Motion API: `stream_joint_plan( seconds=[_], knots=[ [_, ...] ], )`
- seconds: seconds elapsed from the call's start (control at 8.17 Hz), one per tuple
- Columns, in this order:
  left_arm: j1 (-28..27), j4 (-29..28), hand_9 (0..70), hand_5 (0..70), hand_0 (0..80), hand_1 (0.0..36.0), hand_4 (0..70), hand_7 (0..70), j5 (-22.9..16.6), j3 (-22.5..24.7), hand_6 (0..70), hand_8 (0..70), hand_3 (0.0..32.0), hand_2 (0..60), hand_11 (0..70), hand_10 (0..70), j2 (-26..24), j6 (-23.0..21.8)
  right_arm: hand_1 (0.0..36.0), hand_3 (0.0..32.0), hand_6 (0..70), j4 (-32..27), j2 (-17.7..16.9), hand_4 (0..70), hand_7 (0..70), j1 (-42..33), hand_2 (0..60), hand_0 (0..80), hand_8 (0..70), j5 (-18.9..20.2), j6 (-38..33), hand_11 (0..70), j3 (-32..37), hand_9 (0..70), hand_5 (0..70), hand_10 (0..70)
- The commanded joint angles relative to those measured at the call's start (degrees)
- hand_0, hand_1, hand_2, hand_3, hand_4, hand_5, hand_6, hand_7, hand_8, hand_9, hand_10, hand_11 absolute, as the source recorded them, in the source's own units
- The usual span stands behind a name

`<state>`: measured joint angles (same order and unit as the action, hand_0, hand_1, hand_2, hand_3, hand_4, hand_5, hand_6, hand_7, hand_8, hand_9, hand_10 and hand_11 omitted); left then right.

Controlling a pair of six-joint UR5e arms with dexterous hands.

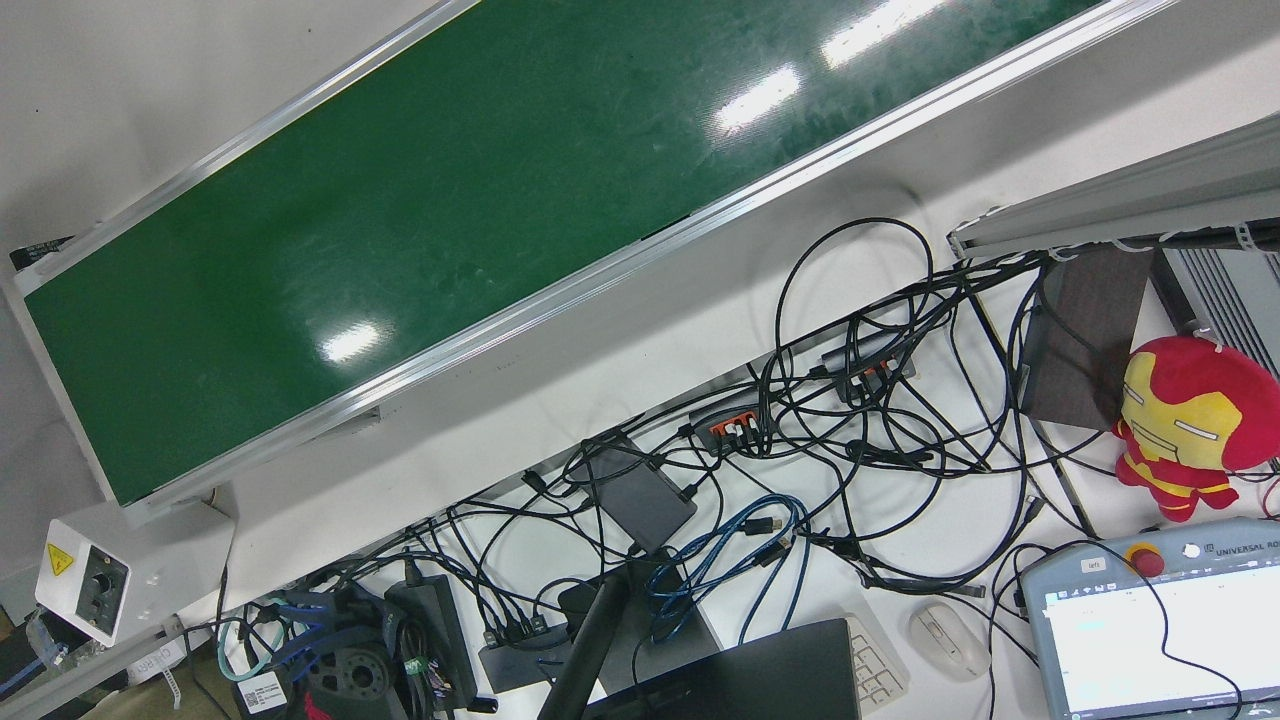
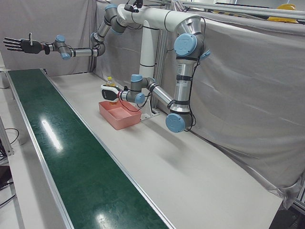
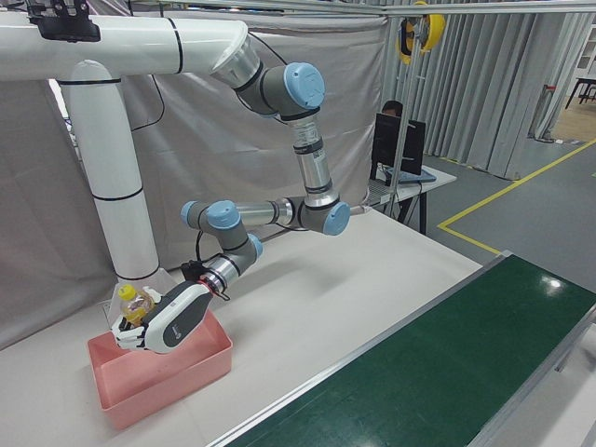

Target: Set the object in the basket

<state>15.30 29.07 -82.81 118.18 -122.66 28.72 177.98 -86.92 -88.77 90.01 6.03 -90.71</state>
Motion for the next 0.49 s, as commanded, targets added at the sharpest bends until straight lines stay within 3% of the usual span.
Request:
stream_joint_plan(
  seconds=[0.0,0.12,0.24,0.37],
  knots=[
    [-0.10,-1.46,64.6,62.0,58.5,13.7,37.0,39.4,-0.16,-0.32,26.7,48.8,0.0,1.2,70.0,49.6,1.28,0.54,0.0,0.0,0.0,0.00,0.00,0.0,0.0,0.00,0.0,0.0,0.0,-0.01,-0.05,0.0,0.00,0.0,0.0,0.0],
    [0.08,-2.95,42.2,37.9,53.9,8.6,23.6,22.9,-0.16,0.02,13.3,31.2,0.0,0.0,50.9,35.4,3.20,0.46,0.0,0.0,0.0,0.00,0.00,0.0,0.0,0.00,0.0,0.0,0.0,0.08,-0.05,0.0,0.00,0.0,0.0,0.0],
    [0.08,-7.32,24.5,25.7,51.5,6.8,13.2,11.3,-0.16,0.29,5.6,18.0,0.0,0.0,36.2,24.2,8.09,0.37,0.0,0.0,0.0,0.00,0.00,0.0,0.0,0.00,0.0,0.0,0.0,0.08,0.04,0.0,0.00,0.0,0.0,0.0],
    [0.08,-11.97,19.8,25.7,51.7,6.7,5.4,9.5,-0.07,1.16,3.5,14.6,0.0,0.0,32.1,21.2,13.80,0.37,0.0,0.0,0.0,0.00,0.00,0.0,0.0,0.00,0.0,0.0,0.0,0.08,0.04,0.0,0.09,0.0,0.0,0.0]
  ],
)
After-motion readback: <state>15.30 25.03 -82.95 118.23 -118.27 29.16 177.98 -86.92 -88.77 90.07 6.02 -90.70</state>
